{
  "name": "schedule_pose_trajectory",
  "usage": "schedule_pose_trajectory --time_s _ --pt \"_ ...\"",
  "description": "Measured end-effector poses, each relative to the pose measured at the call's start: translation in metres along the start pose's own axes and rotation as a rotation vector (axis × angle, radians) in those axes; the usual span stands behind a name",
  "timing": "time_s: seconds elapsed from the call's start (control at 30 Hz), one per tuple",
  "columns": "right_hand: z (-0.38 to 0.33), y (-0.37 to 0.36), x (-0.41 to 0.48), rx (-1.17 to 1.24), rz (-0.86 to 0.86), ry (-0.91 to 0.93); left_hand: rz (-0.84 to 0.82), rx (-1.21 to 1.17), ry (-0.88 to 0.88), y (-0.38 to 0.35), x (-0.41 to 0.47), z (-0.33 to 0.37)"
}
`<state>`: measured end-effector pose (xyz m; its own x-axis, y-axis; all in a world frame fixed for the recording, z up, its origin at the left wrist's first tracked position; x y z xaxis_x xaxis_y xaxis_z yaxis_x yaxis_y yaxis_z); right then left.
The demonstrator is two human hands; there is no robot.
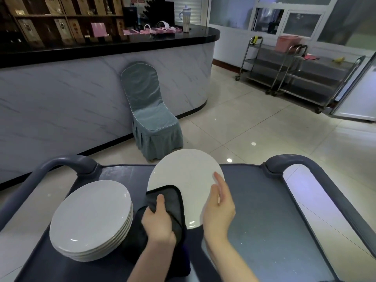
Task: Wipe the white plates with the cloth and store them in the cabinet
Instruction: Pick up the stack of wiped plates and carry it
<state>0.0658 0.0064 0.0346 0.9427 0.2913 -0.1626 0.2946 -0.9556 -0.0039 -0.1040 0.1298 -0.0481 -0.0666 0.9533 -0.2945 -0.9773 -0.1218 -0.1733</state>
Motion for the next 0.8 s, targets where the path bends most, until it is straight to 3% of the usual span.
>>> schedule_pose_trajectory --time_s 0.13,0.33,0.4,0.47,0.53,0.7,0.8 --pt "-0.018 -0.019 0.018 -0.229 -0.442 0.105 -0.169 0.106 -0.140 0.004 0.026 0.033" --pt "-0.043 -0.054 0.027 -0.617 -0.901 0.123 -0.674 0.476 -0.394 -0.035 0.038 0.077" --pt "-0.036 -0.060 0.022 -0.659 -0.967 0.108 -0.828 0.576 -0.425 -0.050 0.031 0.077" --pt "-0.037 -0.057 0.027 -0.594 -0.909 0.124 -0.865 0.562 -0.414 -0.054 0.028 0.074" --pt "-0.035 -0.048 0.037 -0.492 -0.796 0.109 -0.788 0.526 -0.394 -0.049 0.032 0.066" --pt "0.007 -0.032 0.048 -0.137 -0.622 -0.144 -0.488 0.350 -0.173 -0.010 0.040 0.027" --pt "0.028 -0.013 0.045 -0.002 -0.344 -0.218 -0.221 0.162 -0.027 0.010 0.025 -0.008"
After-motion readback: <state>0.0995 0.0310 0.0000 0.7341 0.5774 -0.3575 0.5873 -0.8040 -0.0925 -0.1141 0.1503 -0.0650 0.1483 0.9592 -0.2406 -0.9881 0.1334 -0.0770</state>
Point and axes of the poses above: each hand's wrist, its own x-axis towards the middle knuckle, its own y-axis out of the back of the hand, z = x × y, the point moved 10 cm from there along x, towards the middle knuckle, and after that the axes turned 13 degrees about -y, right-handed, at the moved point
